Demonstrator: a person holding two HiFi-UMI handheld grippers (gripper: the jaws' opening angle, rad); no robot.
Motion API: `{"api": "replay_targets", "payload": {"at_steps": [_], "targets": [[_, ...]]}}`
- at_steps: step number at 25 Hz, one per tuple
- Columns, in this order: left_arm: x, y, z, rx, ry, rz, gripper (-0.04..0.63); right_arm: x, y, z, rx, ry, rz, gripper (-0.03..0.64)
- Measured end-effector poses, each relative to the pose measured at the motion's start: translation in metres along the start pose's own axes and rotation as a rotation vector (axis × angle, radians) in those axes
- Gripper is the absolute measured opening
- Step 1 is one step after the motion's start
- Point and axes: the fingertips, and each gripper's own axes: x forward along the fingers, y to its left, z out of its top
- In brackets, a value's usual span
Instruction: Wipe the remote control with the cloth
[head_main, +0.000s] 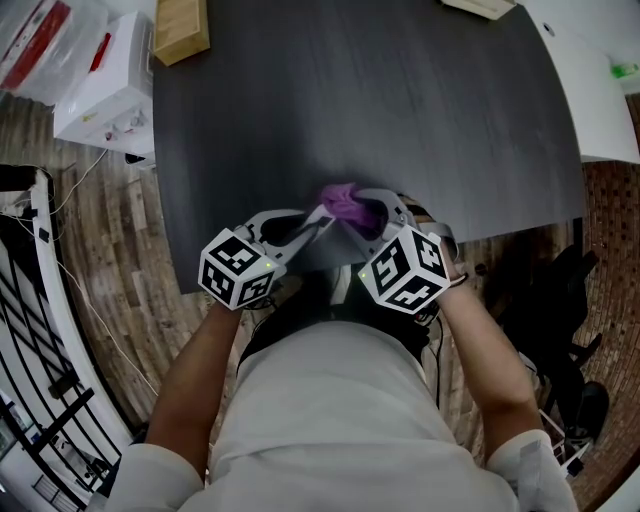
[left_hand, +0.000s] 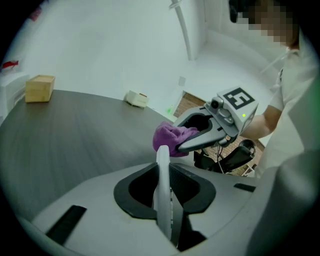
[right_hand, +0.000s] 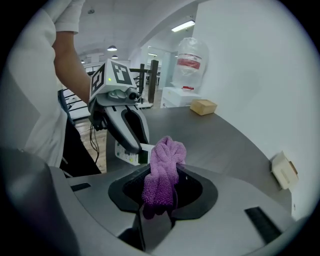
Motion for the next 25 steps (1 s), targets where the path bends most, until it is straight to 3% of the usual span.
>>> {"api": "replay_targets", "payload": {"at_steps": [4, 7, 10, 13, 16, 20, 25], "targets": [[-0.001, 0.011, 0.003, -0.184, -0.09, 0.002, 0.071, 0.005, 0.007, -0.025, 0.043, 0.074, 0.013, 0.123], [-0.013, 0.036, 0.02, -0.454, -0.276, 0.021, 0.071, 0.008, 0.035, -0.041, 0.028, 0.119, 0.092, 0.123], [-0.028, 0.067, 0.041, -0.716, -0.49, 0.034, 0.071, 0.01, 0.051, -0.045, 0.075, 0.114, 0.109, 0.123], [-0.036, 0.088, 0.048, -0.904, -0.635, 0.016, 0.071, 0.011, 0.064, -0.033, 0.075, 0.079, 0.123, 0.123], [-0.032, 0.086, 0.055, -0.937, -0.657, -0.016, 0.071, 0.011, 0.08, -0.012, -0.011, 0.03, 0.163, 0.123], [-0.017, 0.076, 0.049, -0.94, -0.58, -0.037, 0.071, 0.018, 0.091, 0.007, -0.098, 0.003, 0.195, 0.123], [-0.01, 0.068, 0.032, -0.881, -0.46, -0.033, 0.071, 0.018, 0.091, -0.002, -0.035, 0.003, 0.219, 0.123]]}}
